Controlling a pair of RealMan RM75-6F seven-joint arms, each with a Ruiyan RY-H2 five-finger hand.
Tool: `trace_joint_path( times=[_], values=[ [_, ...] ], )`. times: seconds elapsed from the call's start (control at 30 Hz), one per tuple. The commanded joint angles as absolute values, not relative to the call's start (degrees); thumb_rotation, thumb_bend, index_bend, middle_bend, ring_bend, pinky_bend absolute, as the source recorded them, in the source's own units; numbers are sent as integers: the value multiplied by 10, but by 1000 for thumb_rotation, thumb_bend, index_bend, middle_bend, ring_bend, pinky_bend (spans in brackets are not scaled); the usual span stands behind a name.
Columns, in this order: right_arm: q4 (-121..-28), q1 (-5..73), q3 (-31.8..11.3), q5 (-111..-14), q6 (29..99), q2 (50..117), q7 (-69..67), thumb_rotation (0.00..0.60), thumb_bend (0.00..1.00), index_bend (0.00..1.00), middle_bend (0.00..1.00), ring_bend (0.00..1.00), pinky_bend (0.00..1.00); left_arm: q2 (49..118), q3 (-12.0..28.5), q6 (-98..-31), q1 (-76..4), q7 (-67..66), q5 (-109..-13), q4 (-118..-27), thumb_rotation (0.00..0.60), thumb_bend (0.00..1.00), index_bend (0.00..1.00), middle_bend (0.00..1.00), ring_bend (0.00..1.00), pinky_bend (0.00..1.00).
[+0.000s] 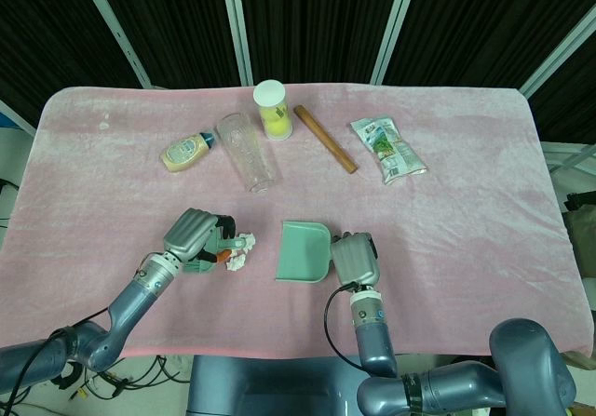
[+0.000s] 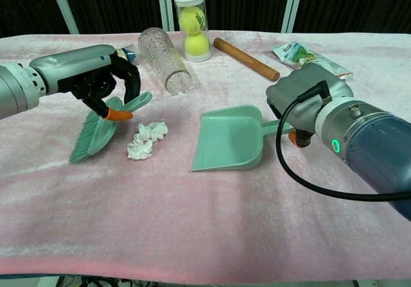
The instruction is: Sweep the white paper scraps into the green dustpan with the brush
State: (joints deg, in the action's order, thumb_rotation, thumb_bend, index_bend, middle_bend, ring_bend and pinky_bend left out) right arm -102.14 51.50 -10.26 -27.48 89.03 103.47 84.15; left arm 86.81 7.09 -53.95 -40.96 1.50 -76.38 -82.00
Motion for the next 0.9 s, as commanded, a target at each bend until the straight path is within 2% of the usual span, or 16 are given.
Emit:
trace_joint_path(
  times=[0.03, 0.9],
  values=[
    [-1022, 515, -102, -273, 890, 1033, 841, 600, 395, 572, 546, 603, 708, 869, 71, -539, -409, 18, -763, -820, 600, 353, 636, 691, 790, 930],
    [-1024, 523, -100, -263, 892, 1035, 849, 600, 395, 572, 546, 603, 708, 877, 78, -525, -415, 43, -756, -818, 600, 354, 639, 694, 790, 930]
  ],
)
